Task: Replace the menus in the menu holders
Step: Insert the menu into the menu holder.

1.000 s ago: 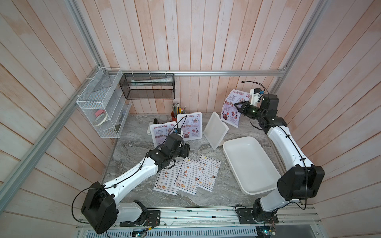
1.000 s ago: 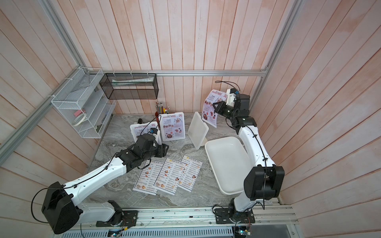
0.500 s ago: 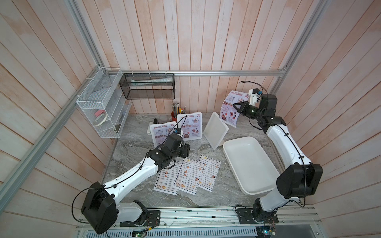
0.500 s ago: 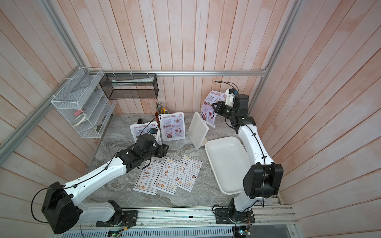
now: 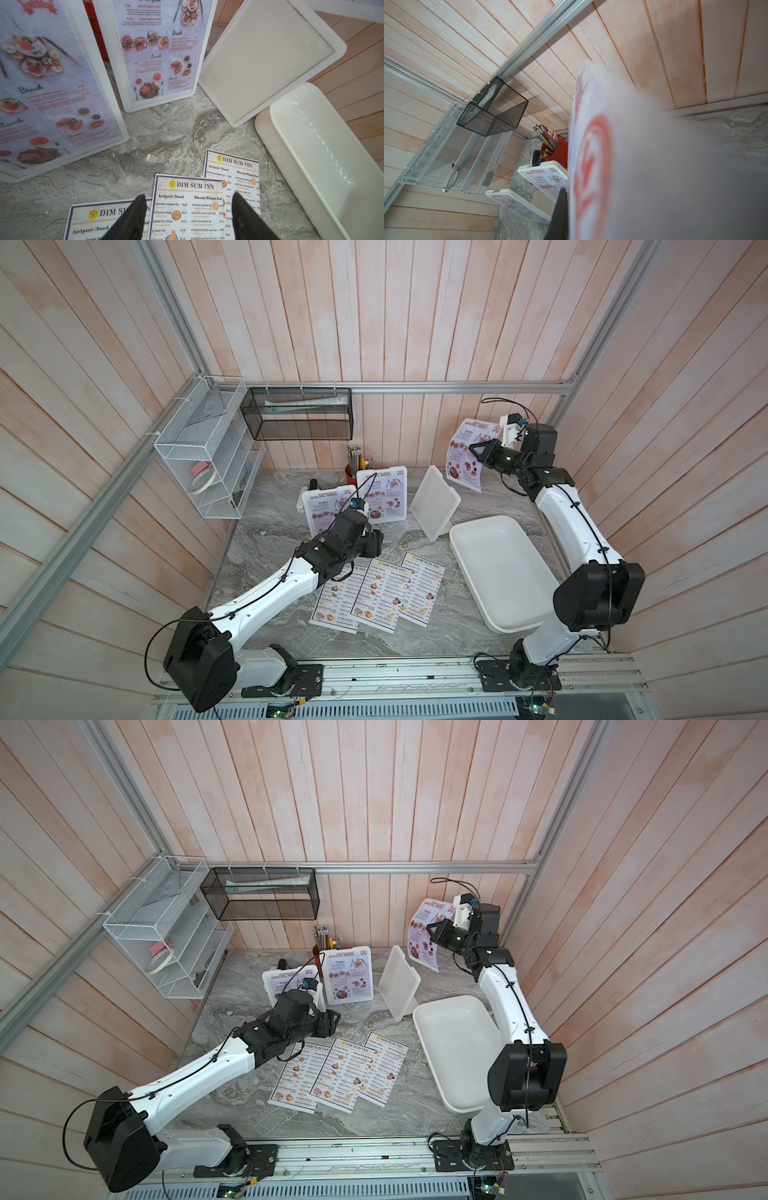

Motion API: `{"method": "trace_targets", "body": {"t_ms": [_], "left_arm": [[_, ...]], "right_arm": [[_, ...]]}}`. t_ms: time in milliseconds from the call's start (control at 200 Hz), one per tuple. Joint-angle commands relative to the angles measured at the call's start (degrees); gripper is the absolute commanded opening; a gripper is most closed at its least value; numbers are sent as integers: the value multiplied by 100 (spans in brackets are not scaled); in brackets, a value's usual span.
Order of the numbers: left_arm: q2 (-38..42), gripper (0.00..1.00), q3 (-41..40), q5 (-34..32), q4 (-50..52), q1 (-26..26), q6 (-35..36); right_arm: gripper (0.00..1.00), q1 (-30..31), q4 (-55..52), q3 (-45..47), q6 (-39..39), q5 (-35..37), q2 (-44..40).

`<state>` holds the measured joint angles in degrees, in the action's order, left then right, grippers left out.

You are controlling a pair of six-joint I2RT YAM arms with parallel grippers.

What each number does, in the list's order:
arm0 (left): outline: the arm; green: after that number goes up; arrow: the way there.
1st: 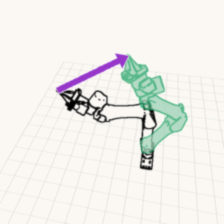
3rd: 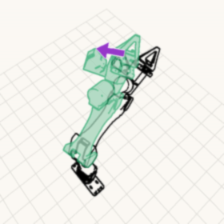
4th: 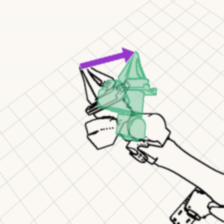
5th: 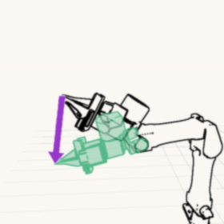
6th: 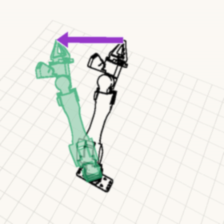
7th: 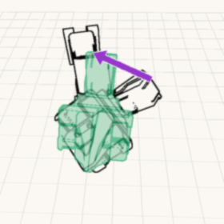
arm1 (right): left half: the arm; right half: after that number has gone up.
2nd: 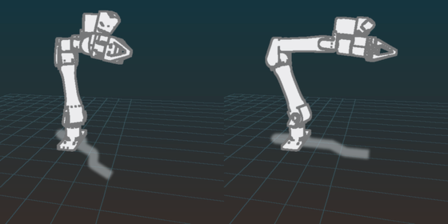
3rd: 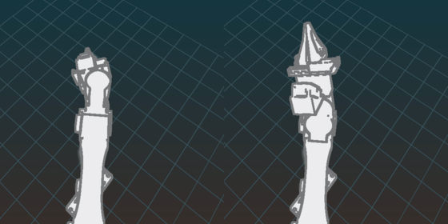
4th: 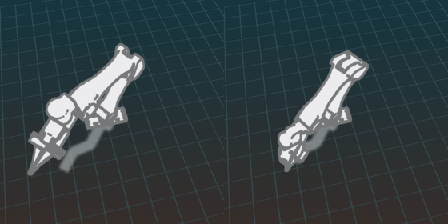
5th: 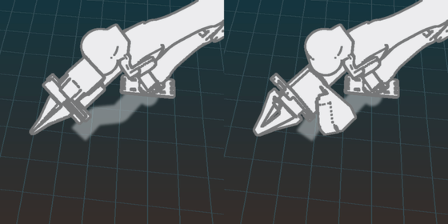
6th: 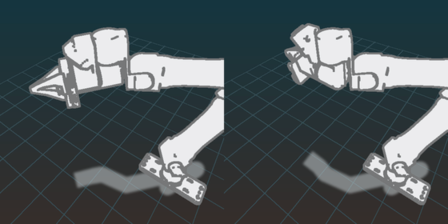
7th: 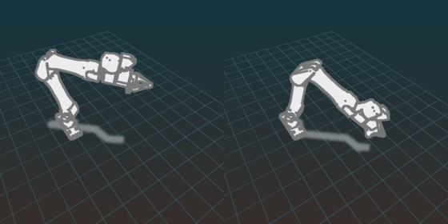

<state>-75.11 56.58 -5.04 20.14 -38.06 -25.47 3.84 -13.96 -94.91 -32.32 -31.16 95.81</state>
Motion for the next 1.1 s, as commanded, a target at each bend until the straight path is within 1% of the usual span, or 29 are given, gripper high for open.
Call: {"method": "trace_targets", "body": {"t_ms": [0, 140, 570, 1095], "left_arm": [[23, 67, 124, -138, -19, -32, 81], [50, 67, 82, -147, -25, -32, 68], [38, 67, 105, -147, -10, -34, 58], [40, 67, 99, -151, 12, -34, 56]], "right_arm": [[0, -35, -161, -240, 138, -55, 89], [0, -40, -239, -287, 197, -272, 218], [0, -41, -242, -388, 174, -518, 285], [0, -34, -182, -534, 103, -628, 510]]}}
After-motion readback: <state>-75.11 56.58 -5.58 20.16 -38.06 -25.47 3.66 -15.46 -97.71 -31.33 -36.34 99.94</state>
